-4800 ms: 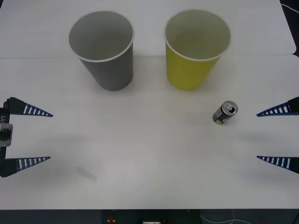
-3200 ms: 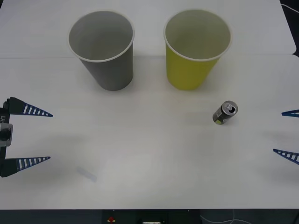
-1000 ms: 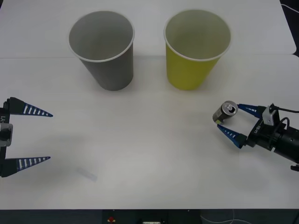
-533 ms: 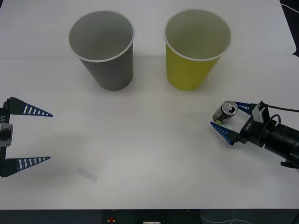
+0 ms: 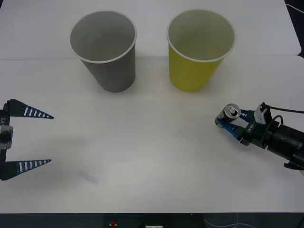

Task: Put the can into the green bin and the plastic bottle into the gray bin

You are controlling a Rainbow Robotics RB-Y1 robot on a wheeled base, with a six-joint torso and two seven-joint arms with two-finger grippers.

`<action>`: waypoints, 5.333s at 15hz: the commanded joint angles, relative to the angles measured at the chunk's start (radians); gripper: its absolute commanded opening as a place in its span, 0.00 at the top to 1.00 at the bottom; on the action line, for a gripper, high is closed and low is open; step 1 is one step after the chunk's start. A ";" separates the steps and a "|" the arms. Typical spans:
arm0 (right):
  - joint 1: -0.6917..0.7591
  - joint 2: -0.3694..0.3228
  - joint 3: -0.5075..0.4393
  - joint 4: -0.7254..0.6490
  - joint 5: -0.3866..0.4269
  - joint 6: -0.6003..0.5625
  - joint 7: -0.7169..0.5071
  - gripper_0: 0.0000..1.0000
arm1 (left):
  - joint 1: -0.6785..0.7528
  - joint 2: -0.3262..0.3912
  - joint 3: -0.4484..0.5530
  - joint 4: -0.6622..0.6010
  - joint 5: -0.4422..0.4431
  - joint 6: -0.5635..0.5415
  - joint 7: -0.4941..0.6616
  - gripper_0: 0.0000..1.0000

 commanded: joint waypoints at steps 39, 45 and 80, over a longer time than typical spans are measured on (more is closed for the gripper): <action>0.060 -0.545 -0.213 -0.953 0.299 -0.077 -1.495 1.00 | 0.000 0.000 0.000 0.000 0.000 0.000 0.000 0.00; -0.230 -0.549 -0.115 -0.940 0.514 -0.166 -1.748 1.00 | 0.000 0.000 0.000 0.000 0.000 0.000 0.000 0.00; -0.515 -0.508 0.137 -0.676 0.574 -0.128 -1.450 0.00 | 0.000 0.000 0.000 0.000 0.000 0.000 0.000 0.00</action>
